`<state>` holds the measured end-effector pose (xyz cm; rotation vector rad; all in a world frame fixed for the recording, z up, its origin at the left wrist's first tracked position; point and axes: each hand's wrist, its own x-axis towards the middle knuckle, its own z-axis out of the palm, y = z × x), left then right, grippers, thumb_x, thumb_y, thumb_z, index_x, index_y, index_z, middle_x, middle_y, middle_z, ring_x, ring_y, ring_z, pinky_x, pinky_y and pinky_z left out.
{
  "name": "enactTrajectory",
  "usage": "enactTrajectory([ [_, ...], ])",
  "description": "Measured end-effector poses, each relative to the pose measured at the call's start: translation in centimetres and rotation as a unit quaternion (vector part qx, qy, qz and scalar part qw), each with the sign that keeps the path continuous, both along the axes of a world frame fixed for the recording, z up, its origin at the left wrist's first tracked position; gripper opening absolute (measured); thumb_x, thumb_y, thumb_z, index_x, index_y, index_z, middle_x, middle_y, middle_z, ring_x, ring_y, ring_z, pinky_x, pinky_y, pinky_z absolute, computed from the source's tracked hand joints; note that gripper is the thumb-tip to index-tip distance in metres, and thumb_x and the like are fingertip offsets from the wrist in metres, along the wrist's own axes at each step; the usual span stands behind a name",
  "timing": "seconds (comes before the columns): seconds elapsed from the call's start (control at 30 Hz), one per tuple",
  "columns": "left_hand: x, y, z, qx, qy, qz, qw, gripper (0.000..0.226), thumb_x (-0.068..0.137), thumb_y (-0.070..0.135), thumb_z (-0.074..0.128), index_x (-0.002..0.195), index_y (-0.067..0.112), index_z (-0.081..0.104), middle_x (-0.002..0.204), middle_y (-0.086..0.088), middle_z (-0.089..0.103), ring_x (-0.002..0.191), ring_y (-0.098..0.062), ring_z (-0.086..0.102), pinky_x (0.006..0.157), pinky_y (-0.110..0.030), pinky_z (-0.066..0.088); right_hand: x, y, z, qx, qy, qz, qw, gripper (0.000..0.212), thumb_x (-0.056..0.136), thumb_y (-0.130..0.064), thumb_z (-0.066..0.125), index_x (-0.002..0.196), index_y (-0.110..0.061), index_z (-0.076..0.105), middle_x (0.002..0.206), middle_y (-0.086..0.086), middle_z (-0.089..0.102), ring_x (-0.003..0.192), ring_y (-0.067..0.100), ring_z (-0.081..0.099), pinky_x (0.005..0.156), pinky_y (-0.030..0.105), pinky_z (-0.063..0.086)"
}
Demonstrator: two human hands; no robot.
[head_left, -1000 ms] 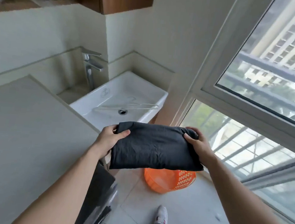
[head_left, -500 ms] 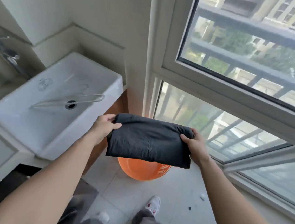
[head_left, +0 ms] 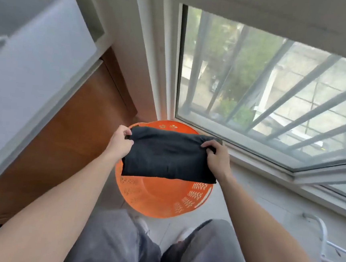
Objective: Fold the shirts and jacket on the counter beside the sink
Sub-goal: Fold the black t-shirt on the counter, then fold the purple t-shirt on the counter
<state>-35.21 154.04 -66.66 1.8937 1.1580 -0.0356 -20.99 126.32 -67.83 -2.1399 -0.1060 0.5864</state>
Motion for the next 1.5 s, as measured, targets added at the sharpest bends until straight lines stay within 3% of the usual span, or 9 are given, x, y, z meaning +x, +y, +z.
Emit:
enactTrajectory([
  [0.17, 2.3, 1.4, -17.3, 0.045, 0.025, -0.037, 0.998, 0.047, 0.087, -0.007, 0.049, 0.062, 0.028, 0.067, 0.079, 0.013, 0.065, 0.059, -0.004, 0.053, 0.049, -0.016, 0.034, 1.4, 4.2, -17.5, -0.034, -0.02, -0.021, 0.999, 0.034, 0.091, 0.002, 0.045, 0.091, -0.023, 0.069, 0.107, 0.007, 0.051, 0.096, 0.02, 0.048, 0.082, 0.019, 0.03],
  [0.47, 3.2, 3.5, -39.9, -0.046, 0.101, -0.06, 0.992, 0.059, 0.081, -0.014, 0.04, 0.111, 0.024, 0.073, 0.078, -0.006, 0.063, 0.05, -0.016, 0.045, 0.046, -0.026, 0.032, 1.7, 8.5, -39.4, -0.079, 0.076, -0.065, 0.992, 0.057, 0.079, 0.013, 0.04, 0.107, -0.027, 0.07, 0.139, 0.018, 0.047, 0.1, 0.033, 0.06, 0.077, 0.031, 0.048],
  [0.6, 4.2, 3.8, -44.4, -0.076, 0.118, -0.099, 0.985, 0.062, 0.087, -0.008, 0.046, 0.132, 0.031, 0.06, 0.11, 0.001, 0.056, 0.062, -0.005, 0.049, 0.055, -0.017, 0.038, 2.1, 8.0, -43.9, -0.139, 0.089, -0.012, 0.986, 0.064, 0.084, 0.007, 0.041, 0.135, -0.028, 0.06, 0.148, 0.018, 0.038, 0.109, 0.032, 0.06, 0.088, 0.041, 0.053],
  [0.73, 5.4, 3.7, -44.4, -0.096, 0.148, -0.118, 0.977, 0.056, 0.092, -0.002, 0.049, 0.142, 0.023, 0.054, 0.1, 0.003, 0.059, 0.068, -0.007, 0.051, 0.054, -0.013, 0.037, 2.5, 8.4, -43.7, -0.186, 0.103, 0.049, 0.976, 0.063, 0.087, -0.001, 0.041, 0.144, -0.026, 0.051, 0.147, 0.021, 0.04, 0.114, 0.039, 0.059, 0.095, 0.046, 0.052],
  [0.83, 5.9, 3.2, -39.6, -0.081, 0.147, -0.113, 0.979, 0.051, 0.093, 0.005, 0.057, 0.142, 0.017, 0.053, 0.139, -0.011, 0.055, 0.118, -0.023, 0.057, 0.091, -0.02, 0.044, 3.1, 8.5, -38.7, -0.144, 0.096, 0.039, 0.984, 0.059, 0.082, 0.001, 0.042, 0.134, -0.019, 0.061, 0.13, 0.022, 0.059, 0.093, 0.031, 0.063, 0.071, 0.028, 0.051],
  [0.9, 6.0, 2.6, -34.6, -0.086, 0.123, -0.102, 0.983, 0.044, 0.094, 0.005, 0.057, 0.137, 0.016, 0.057, 0.141, -0.013, 0.054, 0.125, -0.028, 0.054, 0.104, -0.032, 0.043, 3.3, 7.7, -33.1, -0.125, 0.081, 0.03, 0.988, 0.05, 0.083, 0.002, 0.045, 0.123, -0.016, 0.069, 0.128, 0.017, 0.063, 0.105, 0.029, 0.062, 0.086, 0.026, 0.049],
  [0.97, 5.8, 1.6, -28.5, -0.139, 0.092, -0.087, 0.982, 0.035, 0.097, 0.004, 0.054, 0.129, 0.016, 0.062, 0.132, -0.013, 0.061, 0.115, -0.025, 0.06, 0.1, -0.038, 0.048, 3.1, 6.3, -26.8, -0.106, 0.066, 0.026, 0.992, 0.044, 0.084, 0.003, 0.046, 0.113, -0.016, 0.074, 0.121, 0.013, 0.068, 0.114, 0.029, 0.061, 0.1, 0.03, 0.047],
  [1.33, 5.9, -9.0, 14.9, -0.222, -0.015, -0.148, 0.964, 0.022, 0.101, 0.007, 0.051, 0.108, 0.01, 0.072, 0.104, -0.008, 0.076, 0.087, -0.018, 0.069, 0.063, -0.024, 0.049, 2.0, -3.7, 15.1, -0.025, 0.054, -0.006, 0.998, 0.03, 0.091, -0.005, 0.046, 0.1, -0.022, 0.069, 0.095, 0.006, 0.074, 0.074, 0.015, 0.07, 0.063, 0.027, 0.053],
  [1.5, 6.1, -13.9, 31.4, -0.211, -0.081, -0.195, 0.954, 0.019, 0.101, 0.011, 0.054, 0.112, 0.01, 0.069, 0.103, -0.006, 0.075, 0.083, -0.016, 0.069, 0.075, -0.033, 0.054, 0.2, -8.3, 32.9, 0.023, -0.03, -0.004, 0.999, 0.034, 0.091, -0.004, 0.042, 0.109, -0.017, 0.068, 0.089, 0.002, 0.075, 0.076, 0.015, 0.072, 0.068, 0.029, 0.054],
])
